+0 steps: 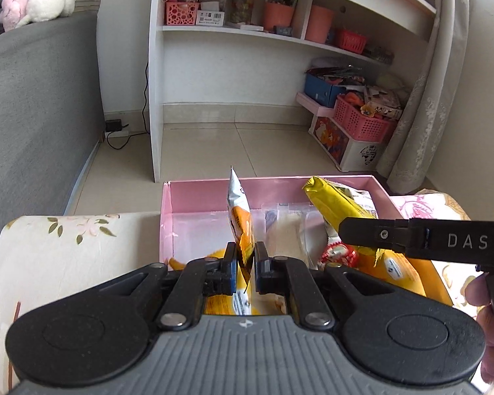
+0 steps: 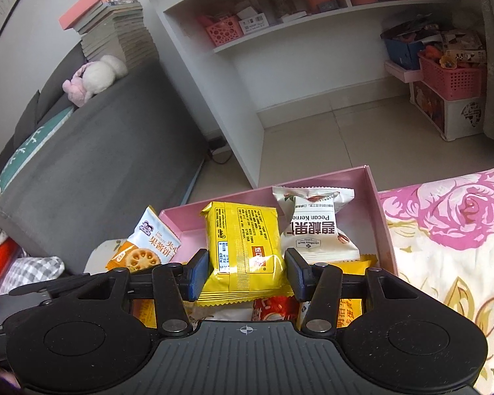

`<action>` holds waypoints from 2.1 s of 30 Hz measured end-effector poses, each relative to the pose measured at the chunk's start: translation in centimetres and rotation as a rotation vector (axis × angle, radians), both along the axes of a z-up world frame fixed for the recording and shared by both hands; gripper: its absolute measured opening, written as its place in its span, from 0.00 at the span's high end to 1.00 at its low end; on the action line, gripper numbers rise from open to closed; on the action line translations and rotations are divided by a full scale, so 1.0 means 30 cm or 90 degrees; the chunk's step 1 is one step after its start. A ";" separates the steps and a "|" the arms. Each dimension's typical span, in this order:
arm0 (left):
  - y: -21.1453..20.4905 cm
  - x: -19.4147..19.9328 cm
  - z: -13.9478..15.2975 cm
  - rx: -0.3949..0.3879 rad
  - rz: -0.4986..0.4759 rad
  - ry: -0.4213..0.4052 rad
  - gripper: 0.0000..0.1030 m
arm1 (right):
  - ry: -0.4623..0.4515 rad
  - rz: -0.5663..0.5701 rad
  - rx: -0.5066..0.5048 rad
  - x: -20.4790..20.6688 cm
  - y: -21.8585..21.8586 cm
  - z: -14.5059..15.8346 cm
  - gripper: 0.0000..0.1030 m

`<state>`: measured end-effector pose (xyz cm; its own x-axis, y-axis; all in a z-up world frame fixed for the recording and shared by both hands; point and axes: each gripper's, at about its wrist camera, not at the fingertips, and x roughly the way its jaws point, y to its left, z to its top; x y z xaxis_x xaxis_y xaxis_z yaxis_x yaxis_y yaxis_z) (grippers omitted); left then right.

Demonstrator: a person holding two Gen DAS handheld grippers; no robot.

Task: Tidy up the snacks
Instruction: 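Carry the cracker packet and yellow packet into the box and open both tools, then withdraw both tools from the box toward the remaining snacks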

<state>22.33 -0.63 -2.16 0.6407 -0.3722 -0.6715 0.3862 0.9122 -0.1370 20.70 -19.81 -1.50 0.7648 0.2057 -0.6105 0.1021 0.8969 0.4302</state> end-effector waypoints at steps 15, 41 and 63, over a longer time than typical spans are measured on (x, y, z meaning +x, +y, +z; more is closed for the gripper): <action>-0.005 0.081 -0.059 0.000 0.032 0.031 0.83 | -0.004 0.005 0.006 0.062 0.000 -0.039 0.49; 0.044 -0.181 0.060 0.037 -0.003 -0.018 0.07 | -0.014 0.013 -0.010 -0.205 0.018 0.108 0.06; 0.129 -0.483 -0.024 0.031 0.062 0.101 0.02 | 0.097 -0.042 -0.072 -0.564 0.124 0.012 0.05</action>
